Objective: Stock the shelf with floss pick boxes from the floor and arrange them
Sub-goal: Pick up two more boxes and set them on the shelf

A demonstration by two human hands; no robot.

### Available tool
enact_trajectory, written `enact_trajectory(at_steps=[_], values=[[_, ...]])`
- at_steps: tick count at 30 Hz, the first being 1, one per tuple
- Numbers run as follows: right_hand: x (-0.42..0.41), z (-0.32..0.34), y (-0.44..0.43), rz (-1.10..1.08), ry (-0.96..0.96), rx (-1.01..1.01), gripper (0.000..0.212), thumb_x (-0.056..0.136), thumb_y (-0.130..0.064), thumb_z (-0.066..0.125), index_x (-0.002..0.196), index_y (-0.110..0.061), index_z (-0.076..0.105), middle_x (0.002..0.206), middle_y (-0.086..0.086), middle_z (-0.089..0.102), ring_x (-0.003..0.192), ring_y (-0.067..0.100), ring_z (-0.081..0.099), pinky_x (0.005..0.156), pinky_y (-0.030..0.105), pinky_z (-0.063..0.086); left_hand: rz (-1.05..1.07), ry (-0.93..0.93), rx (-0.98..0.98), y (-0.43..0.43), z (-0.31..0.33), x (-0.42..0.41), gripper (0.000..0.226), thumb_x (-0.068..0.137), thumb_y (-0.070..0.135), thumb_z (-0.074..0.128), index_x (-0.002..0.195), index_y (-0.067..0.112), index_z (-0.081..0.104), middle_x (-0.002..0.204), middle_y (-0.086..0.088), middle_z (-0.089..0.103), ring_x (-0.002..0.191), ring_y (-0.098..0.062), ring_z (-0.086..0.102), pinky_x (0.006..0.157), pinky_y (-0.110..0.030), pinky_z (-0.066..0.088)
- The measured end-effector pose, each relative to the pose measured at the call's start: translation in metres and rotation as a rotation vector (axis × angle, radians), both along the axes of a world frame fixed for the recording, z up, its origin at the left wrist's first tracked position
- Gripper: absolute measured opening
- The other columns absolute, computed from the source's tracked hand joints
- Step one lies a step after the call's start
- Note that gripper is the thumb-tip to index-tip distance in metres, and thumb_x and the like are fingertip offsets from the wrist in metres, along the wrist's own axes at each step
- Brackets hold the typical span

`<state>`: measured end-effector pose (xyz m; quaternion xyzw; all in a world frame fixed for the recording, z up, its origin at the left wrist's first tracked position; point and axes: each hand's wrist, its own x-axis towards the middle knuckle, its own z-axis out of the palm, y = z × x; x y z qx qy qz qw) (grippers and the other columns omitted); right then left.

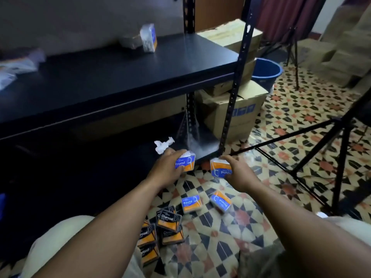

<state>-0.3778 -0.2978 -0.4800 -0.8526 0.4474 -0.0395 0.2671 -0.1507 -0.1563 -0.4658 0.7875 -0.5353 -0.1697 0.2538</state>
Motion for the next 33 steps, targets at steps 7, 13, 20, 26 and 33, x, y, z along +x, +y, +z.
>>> enact_trajectory(at_steps=[7, 13, 20, 26, 33], values=[[-0.025, -0.09, -0.004, -0.089, 0.191, 0.204, 0.063, 0.086, -0.015, 0.064, 0.141, -0.036, 0.042, 0.135, 0.01, 0.036, 0.098, 0.031, 0.057, 0.084, 0.034, 0.05, 0.013, 0.074, 0.236, -0.002, -0.094, -0.025, 0.055, 0.088, 0.022, 0.062, 0.14, 0.032, 0.047, 0.122, 0.001, 0.043, 0.107, -0.024, 0.056, 0.092, -0.033, 0.046], [-0.027, -0.129, -0.004, -0.073, 0.163, 0.381, 0.075, 0.082, -0.014, 0.068, 0.148, -0.033, 0.036, 0.143, 0.016, 0.041, 0.118, 0.031, 0.054, 0.091, 0.03, 0.044, 0.016, 0.207, 0.335, -0.002, -0.146, -0.042, 0.056, 0.091, 0.024, 0.063, 0.144, 0.027, 0.044, 0.138, -0.007, 0.044, 0.12, -0.025, 0.052, 0.094, -0.028, 0.043], [-0.021, -0.113, -0.01, -0.151, 0.077, 0.283, 0.065, 0.095, -0.021, 0.057, 0.153, -0.031, 0.029, 0.156, 0.012, 0.027, 0.124, 0.029, 0.051, 0.091, 0.032, 0.044, 0.124, 0.16, 0.329, -0.01, -0.137, -0.021, 0.059, 0.088, 0.03, 0.065, 0.144, 0.02, 0.046, 0.147, -0.009, 0.041, 0.13, -0.024, 0.046, 0.102, -0.027, 0.036], [0.02, -0.045, 0.006, 0.009, 0.015, 0.118, 0.046, 0.092, -0.032, 0.062, 0.136, -0.026, 0.053, 0.132, 0.005, 0.059, 0.118, 0.024, 0.056, 0.091, 0.033, 0.045, 0.066, 0.066, 0.243, -0.009, -0.08, -0.023, 0.052, 0.084, 0.046, 0.06, 0.132, 0.028, 0.055, 0.13, 0.0, 0.054, 0.121, -0.023, 0.053, 0.102, -0.035, 0.043], [0.061, 0.073, 0.022, 0.17, -0.108, -0.179, 0.053, 0.088, -0.043, 0.06, 0.137, -0.028, 0.05, 0.124, 0.004, 0.06, 0.115, 0.025, 0.056, 0.088, 0.038, 0.049, 0.028, -0.192, 0.113, 0.003, 0.049, -0.004, 0.051, 0.086, 0.052, 0.058, 0.134, 0.035, 0.052, 0.13, 0.004, 0.058, 0.119, -0.021, 0.055, 0.095, -0.04, 0.049]])
